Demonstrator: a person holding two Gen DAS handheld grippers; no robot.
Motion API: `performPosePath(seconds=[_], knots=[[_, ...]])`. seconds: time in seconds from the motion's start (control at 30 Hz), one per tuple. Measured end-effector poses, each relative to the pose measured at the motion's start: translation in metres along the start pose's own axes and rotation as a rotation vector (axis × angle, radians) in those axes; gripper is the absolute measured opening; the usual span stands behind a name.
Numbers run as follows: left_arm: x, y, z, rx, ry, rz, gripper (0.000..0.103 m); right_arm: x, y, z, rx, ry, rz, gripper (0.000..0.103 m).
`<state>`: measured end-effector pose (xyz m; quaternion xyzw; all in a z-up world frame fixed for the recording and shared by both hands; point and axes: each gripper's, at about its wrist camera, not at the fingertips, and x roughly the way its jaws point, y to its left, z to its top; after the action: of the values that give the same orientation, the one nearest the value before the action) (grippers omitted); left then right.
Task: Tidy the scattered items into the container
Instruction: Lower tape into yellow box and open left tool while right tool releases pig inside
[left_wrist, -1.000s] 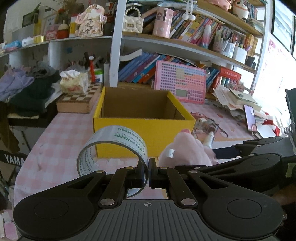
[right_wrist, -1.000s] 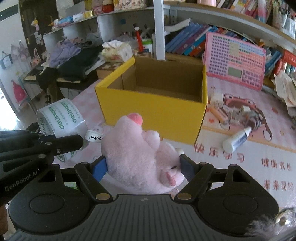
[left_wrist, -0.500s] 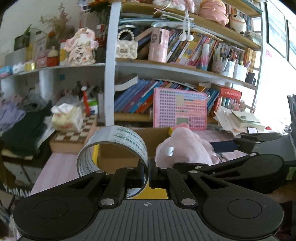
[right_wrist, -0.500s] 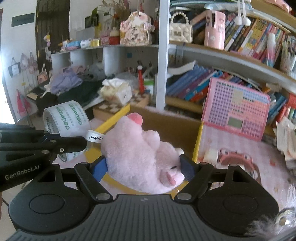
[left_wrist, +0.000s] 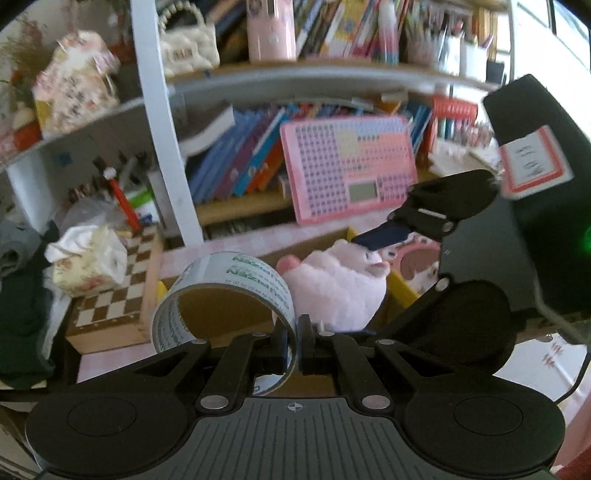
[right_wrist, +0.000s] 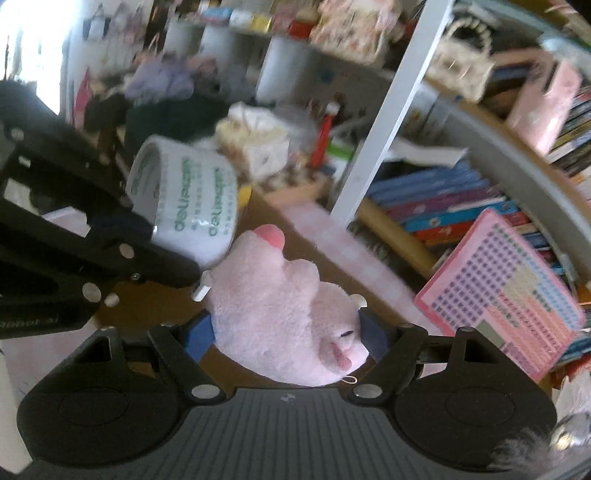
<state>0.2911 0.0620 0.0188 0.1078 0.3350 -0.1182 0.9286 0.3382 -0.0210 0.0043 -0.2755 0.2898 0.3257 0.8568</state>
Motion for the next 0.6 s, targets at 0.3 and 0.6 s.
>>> performPosePath(seconds=[0.3, 0.6], knots=[[0.064, 0.003, 0.006, 0.024, 0.14, -0.044, 0.004, 0.065, -0.013, -0.008, -0.091, 0.181, 0.083, 0.08], [0.091, 0.017, -0.003, 0.019, 0.241, -0.046, 0.005, 0.089, -0.014, -0.008, -0.07, 0.258, 0.127, 0.081]])
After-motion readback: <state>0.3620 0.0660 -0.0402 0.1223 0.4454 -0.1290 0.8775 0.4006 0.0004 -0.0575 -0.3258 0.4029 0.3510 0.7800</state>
